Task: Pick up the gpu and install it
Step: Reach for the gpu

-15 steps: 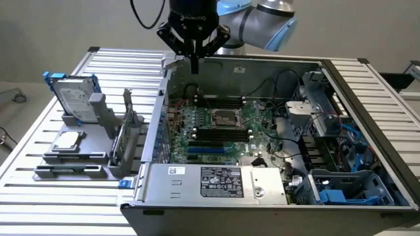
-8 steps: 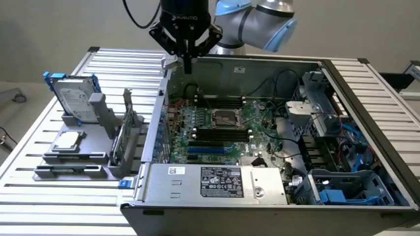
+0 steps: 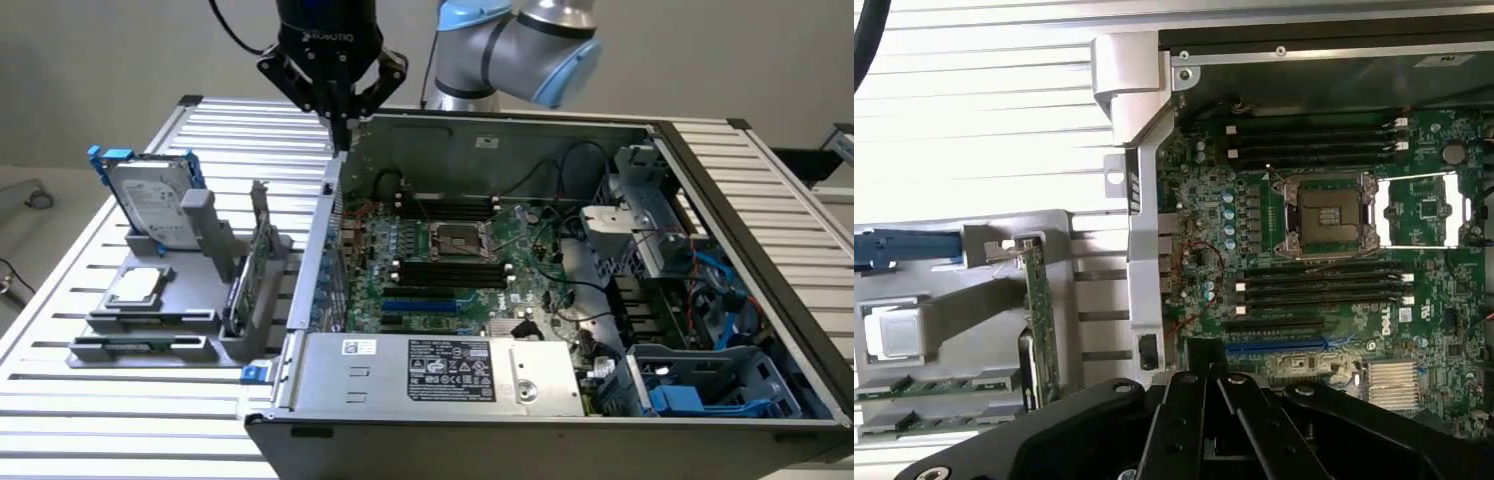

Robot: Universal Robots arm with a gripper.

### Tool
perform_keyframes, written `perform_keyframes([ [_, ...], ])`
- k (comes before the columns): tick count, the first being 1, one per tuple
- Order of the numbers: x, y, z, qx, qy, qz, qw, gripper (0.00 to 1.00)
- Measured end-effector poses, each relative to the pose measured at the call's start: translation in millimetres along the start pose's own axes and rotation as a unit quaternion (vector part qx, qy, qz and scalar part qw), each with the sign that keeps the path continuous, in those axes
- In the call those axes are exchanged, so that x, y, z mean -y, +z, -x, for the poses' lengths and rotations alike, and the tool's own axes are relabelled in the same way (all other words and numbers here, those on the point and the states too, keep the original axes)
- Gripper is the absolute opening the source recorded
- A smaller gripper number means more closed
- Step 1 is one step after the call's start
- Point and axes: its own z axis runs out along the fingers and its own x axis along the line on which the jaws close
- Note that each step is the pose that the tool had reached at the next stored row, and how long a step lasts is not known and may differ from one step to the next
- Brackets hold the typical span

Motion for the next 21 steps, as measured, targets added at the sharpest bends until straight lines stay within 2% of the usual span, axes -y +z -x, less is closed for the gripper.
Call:
perform_keyframes([
  [8,2.5,2.4,-33.2,-0.0196,0.001,-0.0013,0.9998,0.11],
  [9,2.8,3.0,-37.2,-0.0211,0.001,-0.0015,0.9998,0.11],
  [13,4.2,6.0,-55.0,-0.0220,0.001,-0.0027,0.9998,0.11],
  [21,7.0,13.0,-89.2,-0.0217,-0.002,-0.0081,0.9997,0.11],
])
